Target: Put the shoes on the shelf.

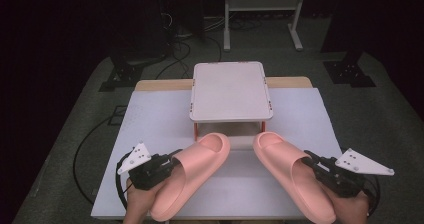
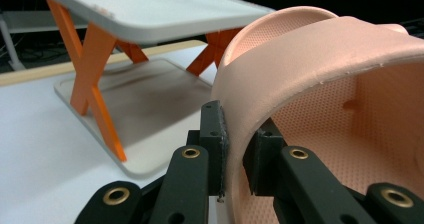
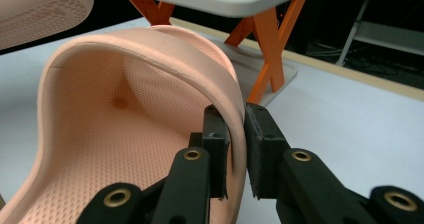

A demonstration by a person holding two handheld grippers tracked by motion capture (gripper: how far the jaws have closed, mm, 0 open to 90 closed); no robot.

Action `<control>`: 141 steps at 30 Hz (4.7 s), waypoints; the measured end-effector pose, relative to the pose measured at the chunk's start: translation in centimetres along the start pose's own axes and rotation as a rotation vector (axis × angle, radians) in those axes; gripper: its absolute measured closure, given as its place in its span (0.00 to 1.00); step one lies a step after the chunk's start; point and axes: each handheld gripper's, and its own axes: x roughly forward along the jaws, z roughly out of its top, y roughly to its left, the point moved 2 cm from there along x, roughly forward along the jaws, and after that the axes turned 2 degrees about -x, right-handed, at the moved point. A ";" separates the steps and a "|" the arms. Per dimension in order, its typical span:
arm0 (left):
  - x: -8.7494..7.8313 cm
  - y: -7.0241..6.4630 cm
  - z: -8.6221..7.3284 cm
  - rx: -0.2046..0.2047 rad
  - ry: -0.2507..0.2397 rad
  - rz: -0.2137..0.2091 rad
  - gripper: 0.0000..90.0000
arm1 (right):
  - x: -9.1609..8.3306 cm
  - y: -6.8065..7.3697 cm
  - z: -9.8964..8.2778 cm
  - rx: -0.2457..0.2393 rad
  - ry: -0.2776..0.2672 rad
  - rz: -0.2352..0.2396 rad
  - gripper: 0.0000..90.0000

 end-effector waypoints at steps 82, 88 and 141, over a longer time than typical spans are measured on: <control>7.7 9.9 12.8 0.007 0.052 0.087 0.89 | 9.1 -6.2 13.9 0.002 -0.039 -0.064 0.89; 8.1 10.7 13.0 -0.008 0.051 0.098 0.89 | 10.2 -6.4 14.4 0.002 -0.024 -0.068 0.89; 13.5 13.4 14.5 -0.073 0.120 0.180 0.89 | 15.9 -8.6 15.6 0.063 0.033 -0.107 0.89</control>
